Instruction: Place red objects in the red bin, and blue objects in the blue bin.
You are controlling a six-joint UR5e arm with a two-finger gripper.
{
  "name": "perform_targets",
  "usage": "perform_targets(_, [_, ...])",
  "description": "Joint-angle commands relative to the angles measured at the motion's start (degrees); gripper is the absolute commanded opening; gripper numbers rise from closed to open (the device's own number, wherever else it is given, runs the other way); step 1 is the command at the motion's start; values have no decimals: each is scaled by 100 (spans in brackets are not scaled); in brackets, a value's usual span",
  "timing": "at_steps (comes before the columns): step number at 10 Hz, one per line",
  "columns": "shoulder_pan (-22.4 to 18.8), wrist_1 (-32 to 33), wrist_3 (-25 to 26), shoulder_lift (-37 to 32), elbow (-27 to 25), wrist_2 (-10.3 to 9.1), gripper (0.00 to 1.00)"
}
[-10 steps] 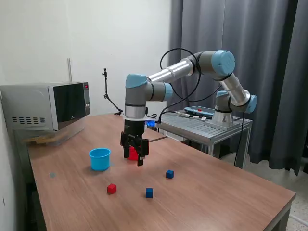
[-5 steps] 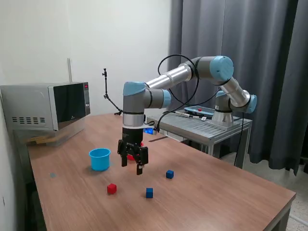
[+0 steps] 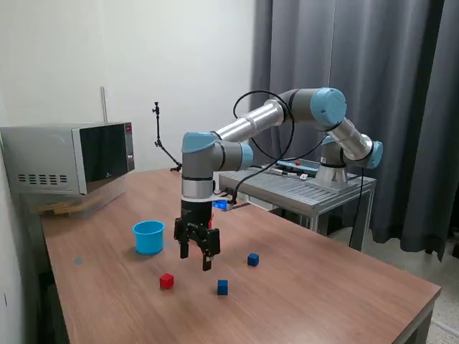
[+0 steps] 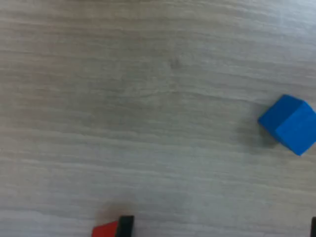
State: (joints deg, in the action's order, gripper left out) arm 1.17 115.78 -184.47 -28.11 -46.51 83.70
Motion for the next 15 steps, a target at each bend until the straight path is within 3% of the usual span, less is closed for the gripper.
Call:
perform_targets(1, [-12, 23, -10, 104, 28, 14, 100])
perform_targets(2, [-12, 23, -2, 148, 37, 128, 100])
perform_targets(3, [-38, 49, 42, 174, 63, 390, 100])
perform_targets(4, [-47, 163, 60, 192, 81, 462, 100])
perform_targets(9, [-47, 242, -10, 306, 213, 463, 100])
perform_targets(15, [-47, 480, -177, 367, 265, 621, 100])
